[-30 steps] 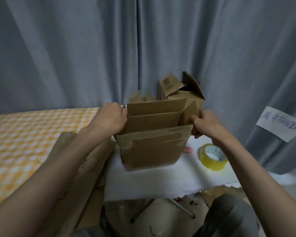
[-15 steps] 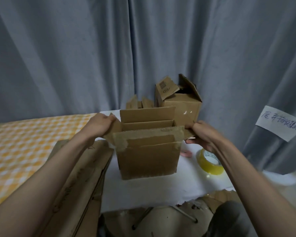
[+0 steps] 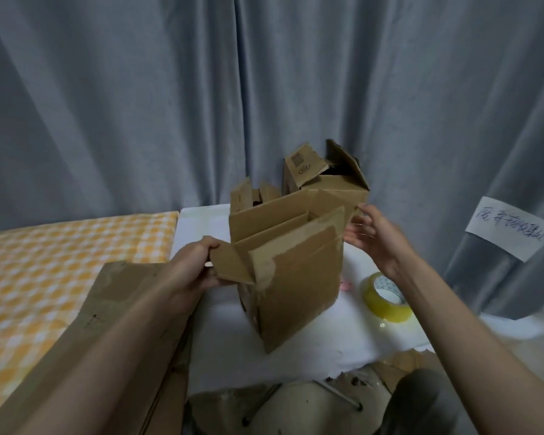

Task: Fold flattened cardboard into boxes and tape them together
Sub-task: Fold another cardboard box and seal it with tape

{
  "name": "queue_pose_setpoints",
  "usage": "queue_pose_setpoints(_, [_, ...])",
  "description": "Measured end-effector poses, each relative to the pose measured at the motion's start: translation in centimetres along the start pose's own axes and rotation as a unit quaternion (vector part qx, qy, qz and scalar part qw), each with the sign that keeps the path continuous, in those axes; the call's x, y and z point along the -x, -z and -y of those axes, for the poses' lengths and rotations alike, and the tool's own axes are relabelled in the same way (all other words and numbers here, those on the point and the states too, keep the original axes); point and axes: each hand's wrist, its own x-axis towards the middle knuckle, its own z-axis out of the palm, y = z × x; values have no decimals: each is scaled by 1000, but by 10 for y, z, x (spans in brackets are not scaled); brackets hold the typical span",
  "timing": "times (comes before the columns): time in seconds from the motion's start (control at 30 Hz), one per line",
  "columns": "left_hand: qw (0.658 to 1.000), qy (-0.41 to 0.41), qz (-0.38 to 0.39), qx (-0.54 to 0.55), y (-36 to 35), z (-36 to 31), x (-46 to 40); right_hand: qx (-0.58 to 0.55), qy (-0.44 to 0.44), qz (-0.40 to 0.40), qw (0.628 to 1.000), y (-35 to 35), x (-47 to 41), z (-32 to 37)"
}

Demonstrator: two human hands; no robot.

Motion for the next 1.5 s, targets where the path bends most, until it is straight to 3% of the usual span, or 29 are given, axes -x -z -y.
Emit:
queue_pose_setpoints(0.1, [998,9,48,-46,-9,2,14,45,39,-32,998,-2,5,-5])
queue_pose_setpoints(0.2, [982,13,10,-188,-13,-4,22,120,62,-76,988,-6,15,-13])
queue_pose_setpoints(0.27, [947,-64,-37,-314,-11,-12,23,134,63,-92,985,-8,22,-14])
queue_pose_setpoints(0.37, [907,-181,-20,-379,-16,-36,9,148,51,-99,983,-10,29,-14])
queue_pose_setpoints(0.47, [854,-221,18,-471,-38,-63,-16,196,33,-86,976,-11,40,-16])
queue_pose_setpoints(0.53, [837,-213,46,-501,-52,-73,-31,228,7,-69,971,-13,49,-16])
queue_pose_setpoints(0.7, [844,-203,89,-488,-62,-76,-51,266,-3,-17,964,-29,67,-16])
queue_pose_setpoints(0.9, [897,-193,53,-395,-35,-65,-50,261,14,-31,965,-31,61,2])
queue_pose_setpoints(1.03, [946,-115,38,-300,-5,-51,-37,225,30,-36,973,-11,47,9])
queue_pose_setpoints(1.17, [970,-51,57,-230,4,-19,-23,217,3,-18,976,-4,34,-2])
queue_pose_setpoints(1.3, [982,-116,28,-147,0,0,-18,191,-22,-9,981,-6,31,-12])
queue_pose_setpoints(1.4, [966,-193,18,-170,-5,2,-13,198,-10,-3,980,-5,31,-6])
queue_pose_setpoints(1.5, [969,-197,-3,-146,-9,0,-10,210,-19,25,977,-8,30,0])
